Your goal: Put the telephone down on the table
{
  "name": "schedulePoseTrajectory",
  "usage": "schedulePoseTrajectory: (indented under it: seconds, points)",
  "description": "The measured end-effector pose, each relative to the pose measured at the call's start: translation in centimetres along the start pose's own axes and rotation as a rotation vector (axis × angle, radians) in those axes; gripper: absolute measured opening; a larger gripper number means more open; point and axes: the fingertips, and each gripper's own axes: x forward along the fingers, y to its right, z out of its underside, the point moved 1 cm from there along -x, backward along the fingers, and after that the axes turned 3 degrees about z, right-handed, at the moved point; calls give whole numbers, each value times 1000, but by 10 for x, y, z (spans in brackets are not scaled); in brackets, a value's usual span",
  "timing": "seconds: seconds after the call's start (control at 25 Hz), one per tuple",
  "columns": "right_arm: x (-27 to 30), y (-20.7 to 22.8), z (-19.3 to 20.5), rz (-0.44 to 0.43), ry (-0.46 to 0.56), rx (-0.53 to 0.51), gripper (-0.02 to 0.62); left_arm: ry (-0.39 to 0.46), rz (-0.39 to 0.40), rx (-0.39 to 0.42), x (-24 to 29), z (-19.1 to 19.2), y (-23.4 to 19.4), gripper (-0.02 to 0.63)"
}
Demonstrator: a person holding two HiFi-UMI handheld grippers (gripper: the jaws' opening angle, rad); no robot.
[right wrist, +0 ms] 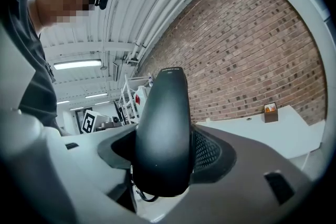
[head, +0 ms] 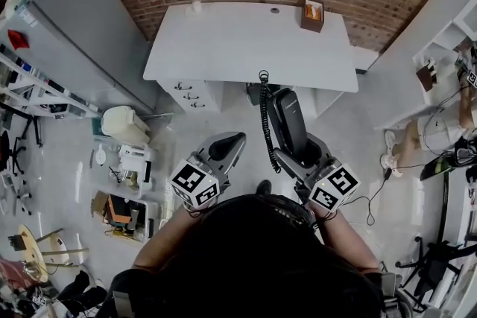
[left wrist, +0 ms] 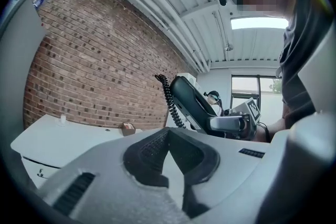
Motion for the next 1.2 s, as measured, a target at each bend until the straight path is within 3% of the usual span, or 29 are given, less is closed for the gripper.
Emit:
schedulePoseTrajectory:
  seconds: [0.44, 1.2]
  points:
    - [-25, 79, -18, 18, -2, 24, 278, -21, 18, -1, 82, 1, 5, 8]
    - [-34, 131, -32, 129, 28, 58, 279, -32, 128, -12, 151, -2, -11, 8]
